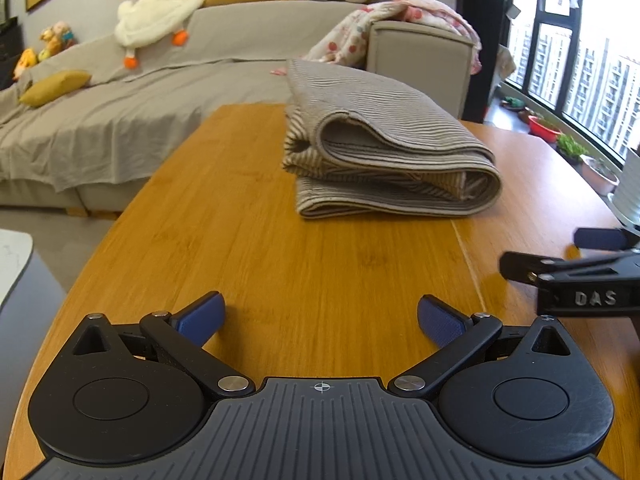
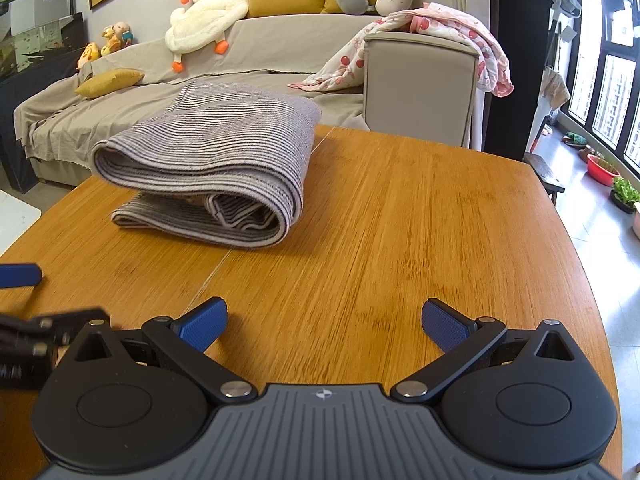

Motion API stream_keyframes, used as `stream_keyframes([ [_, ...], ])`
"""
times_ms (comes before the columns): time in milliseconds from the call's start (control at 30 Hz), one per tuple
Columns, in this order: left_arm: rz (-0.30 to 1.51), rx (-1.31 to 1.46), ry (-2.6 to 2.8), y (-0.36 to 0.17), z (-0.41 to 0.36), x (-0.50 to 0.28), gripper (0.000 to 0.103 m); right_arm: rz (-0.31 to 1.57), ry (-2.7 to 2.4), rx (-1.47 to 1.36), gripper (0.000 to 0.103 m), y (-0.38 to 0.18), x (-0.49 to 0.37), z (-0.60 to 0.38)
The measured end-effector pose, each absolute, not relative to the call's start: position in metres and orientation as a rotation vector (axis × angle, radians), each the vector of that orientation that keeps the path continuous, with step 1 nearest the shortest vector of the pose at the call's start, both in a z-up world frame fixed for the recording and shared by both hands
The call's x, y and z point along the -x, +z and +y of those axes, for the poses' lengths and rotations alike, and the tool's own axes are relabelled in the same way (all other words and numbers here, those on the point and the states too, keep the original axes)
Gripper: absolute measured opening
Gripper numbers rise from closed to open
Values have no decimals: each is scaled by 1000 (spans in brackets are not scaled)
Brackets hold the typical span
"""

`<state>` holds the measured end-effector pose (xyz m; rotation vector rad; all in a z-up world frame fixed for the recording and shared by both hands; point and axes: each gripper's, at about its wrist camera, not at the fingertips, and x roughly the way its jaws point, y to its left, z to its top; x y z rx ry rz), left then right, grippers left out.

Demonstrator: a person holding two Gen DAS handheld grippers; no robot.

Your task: Fold clothes

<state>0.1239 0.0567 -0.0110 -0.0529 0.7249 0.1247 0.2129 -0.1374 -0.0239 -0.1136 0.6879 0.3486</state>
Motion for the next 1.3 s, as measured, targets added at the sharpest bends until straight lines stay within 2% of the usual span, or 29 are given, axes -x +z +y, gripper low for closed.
stream_keyframes([
  [1300,711,46,154,-12,54,-121,103,688,348,114,103,-23,-213,-138],
])
